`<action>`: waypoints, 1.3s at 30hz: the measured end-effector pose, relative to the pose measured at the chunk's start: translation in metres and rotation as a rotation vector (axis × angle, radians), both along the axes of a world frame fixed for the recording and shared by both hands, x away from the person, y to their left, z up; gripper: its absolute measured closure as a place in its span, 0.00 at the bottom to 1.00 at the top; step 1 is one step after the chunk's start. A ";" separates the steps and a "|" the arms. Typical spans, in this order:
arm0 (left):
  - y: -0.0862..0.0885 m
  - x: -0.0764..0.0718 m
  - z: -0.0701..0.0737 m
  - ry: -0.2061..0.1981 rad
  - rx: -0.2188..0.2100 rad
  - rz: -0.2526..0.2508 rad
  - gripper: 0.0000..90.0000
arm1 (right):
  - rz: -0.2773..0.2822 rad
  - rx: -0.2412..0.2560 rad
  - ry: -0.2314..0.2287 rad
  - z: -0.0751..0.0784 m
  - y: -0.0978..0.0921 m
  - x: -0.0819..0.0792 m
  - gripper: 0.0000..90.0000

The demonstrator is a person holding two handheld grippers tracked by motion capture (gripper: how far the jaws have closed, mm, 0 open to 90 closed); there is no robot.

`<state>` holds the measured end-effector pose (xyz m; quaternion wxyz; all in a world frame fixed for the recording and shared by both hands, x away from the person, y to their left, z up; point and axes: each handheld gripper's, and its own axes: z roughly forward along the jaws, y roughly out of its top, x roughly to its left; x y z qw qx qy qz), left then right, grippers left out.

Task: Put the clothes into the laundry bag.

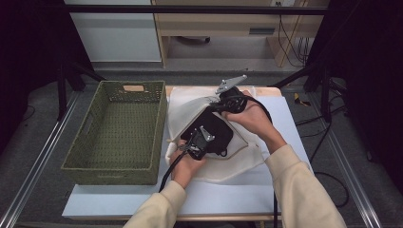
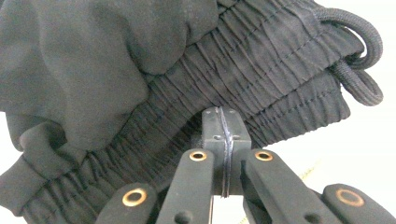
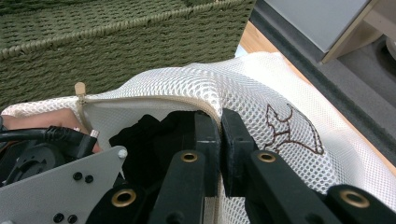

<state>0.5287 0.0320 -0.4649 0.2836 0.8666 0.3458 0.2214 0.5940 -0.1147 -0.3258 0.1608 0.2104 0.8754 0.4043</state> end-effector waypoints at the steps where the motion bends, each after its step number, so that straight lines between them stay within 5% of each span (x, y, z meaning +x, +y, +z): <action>1: 0.000 0.000 0.000 0.000 0.000 0.000 1.00 | -0.002 0.001 0.000 0.000 0.000 0.000 0.97; 39: -0.005 0.009 0.000 -0.004 0.018 0.004 1.00 | -0.022 0.017 -0.001 0.007 -0.006 0.009 0.97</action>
